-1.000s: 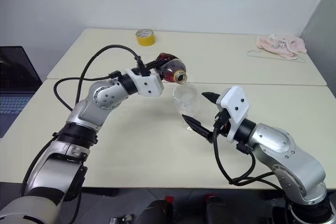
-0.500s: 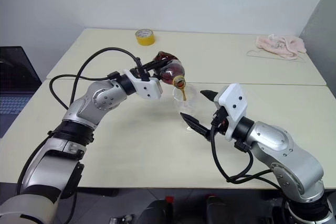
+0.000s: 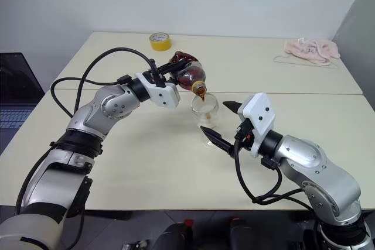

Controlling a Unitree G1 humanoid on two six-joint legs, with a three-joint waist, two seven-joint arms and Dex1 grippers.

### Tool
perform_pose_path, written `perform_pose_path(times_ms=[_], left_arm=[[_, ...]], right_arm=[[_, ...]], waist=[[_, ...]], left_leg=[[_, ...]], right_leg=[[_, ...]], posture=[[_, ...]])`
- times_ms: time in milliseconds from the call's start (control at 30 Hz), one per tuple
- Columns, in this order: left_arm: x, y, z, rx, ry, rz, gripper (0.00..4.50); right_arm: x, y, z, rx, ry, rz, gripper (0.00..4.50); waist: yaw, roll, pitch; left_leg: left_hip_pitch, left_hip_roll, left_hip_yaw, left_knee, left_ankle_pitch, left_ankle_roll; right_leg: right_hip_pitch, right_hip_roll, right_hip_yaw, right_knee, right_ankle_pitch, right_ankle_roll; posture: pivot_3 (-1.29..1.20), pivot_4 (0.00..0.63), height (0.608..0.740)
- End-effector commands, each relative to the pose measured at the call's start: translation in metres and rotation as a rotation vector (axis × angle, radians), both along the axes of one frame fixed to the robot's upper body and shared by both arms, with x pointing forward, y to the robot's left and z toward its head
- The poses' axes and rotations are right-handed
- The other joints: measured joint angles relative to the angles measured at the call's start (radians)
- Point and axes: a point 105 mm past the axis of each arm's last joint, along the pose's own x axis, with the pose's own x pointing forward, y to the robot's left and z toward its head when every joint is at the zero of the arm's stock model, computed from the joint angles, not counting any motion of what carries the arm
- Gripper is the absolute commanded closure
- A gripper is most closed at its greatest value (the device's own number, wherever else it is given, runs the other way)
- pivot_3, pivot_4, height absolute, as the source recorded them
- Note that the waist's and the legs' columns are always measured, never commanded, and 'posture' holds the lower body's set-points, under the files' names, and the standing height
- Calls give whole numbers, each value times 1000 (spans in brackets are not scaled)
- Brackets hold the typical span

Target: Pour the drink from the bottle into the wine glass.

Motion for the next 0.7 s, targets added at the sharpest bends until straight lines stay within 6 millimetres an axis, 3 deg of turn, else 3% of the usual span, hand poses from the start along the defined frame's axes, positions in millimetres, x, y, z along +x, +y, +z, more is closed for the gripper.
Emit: perform_pose_path(times_ms=[33,700], left_arm=[[-5,-5,24,-21,-88,-32,3758],[-7,-5,26,-6,-116,-39,3761]], right_arm=[[-8,4,11,13,-53,20,0],[-10,-4,6,-8,-29,19,0]], waist=[[0,0,0],[0,0,0]], left_leg=[[0,0,0,0,0,0],[0,0,0,0,0,0]], right_leg=[[0,0,0,0,0,0],[0,0,0,0,0,0]], posture=[[0,150,740],[0,150,740]])
